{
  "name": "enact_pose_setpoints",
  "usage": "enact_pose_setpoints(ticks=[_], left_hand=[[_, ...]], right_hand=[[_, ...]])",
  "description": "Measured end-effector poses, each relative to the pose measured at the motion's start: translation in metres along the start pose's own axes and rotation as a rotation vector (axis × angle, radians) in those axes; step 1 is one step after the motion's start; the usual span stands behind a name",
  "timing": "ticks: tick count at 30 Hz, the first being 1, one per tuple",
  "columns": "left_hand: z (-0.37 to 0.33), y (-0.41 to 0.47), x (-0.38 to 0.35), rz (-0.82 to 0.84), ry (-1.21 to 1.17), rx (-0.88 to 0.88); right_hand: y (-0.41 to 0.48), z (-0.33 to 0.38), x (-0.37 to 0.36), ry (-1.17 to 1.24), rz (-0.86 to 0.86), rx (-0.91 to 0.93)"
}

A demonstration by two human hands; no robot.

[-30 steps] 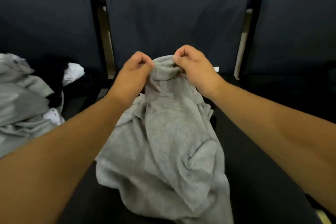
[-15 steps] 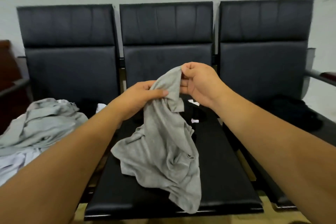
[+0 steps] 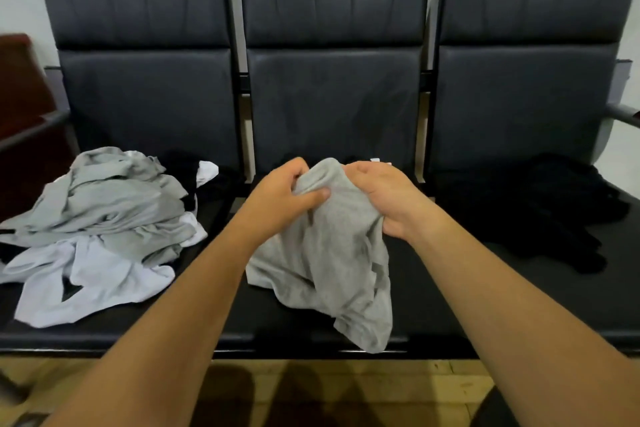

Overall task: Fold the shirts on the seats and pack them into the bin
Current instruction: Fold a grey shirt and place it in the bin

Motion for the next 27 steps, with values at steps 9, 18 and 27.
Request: enact_pose_setpoints(ticks=[9, 18, 27], left_hand=[[0.024, -0.023, 0.018, 0.377, 0.282, 0.030], [0.045, -0.029, 0.081, 0.008, -0.227, 0.139], [0.039, -0.020, 0.041, 0.057, -0.274, 0.134]], right_hand=[[-0.013, 0.014, -0.003, -0.467, 0.202, 0.089], [-0.003, 0.016, 0.085, 0.425, -0.266, 0.105], [0.003, 0.019, 0.059, -0.451, -0.115, 0.061]])
Point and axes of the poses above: each hand's wrist, its own y-axis towards the middle knuckle, its own x-axis out of the back of the hand, z = x × y, the point moved 9 cm from there along y, towards the middle knuckle, and after that the axes turned 1 degree about -z, right-handed, at the moved point
